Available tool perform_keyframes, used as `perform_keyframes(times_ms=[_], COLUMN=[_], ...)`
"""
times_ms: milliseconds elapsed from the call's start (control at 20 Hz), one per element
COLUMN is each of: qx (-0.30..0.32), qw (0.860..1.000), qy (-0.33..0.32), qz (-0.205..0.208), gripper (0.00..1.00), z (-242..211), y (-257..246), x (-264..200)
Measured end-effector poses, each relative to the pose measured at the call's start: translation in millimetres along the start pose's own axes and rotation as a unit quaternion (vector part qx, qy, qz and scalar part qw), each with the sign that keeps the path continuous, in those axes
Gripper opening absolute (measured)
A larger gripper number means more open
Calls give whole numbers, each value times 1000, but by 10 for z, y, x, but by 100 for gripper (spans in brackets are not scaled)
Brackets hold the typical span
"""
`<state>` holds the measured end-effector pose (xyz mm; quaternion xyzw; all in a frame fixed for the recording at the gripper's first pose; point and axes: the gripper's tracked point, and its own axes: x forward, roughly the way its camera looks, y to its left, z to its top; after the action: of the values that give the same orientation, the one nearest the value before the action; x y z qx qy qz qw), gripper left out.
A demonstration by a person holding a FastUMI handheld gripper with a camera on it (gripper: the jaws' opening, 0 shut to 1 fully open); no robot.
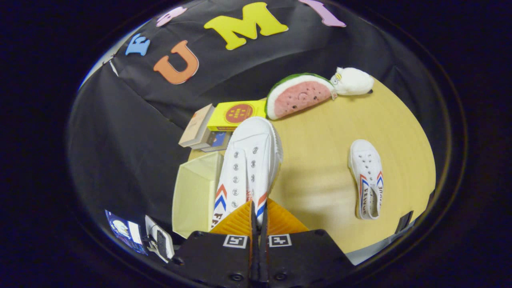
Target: Open the storage box then place both shoes into the box .Put the left shoe in first, then the right shoe, with the right side of both shoes facing outward in a uniform manner.
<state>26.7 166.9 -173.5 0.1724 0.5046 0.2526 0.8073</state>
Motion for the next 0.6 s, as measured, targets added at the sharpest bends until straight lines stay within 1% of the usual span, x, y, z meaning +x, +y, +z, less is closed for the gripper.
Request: perform_keyframes(times_ms=[150, 350, 500, 600], qx=[-7, -14, -27, -35], qw=[1000, 1000, 999, 999], qy=[3, 21, 33, 41], qz=[7, 12, 4, -8], gripper=[6, 6, 6, 6], z=[-119, -420, -646, -773], y=[570, 1198, 1508, 1586], x=[124, 520, 869, 1098])
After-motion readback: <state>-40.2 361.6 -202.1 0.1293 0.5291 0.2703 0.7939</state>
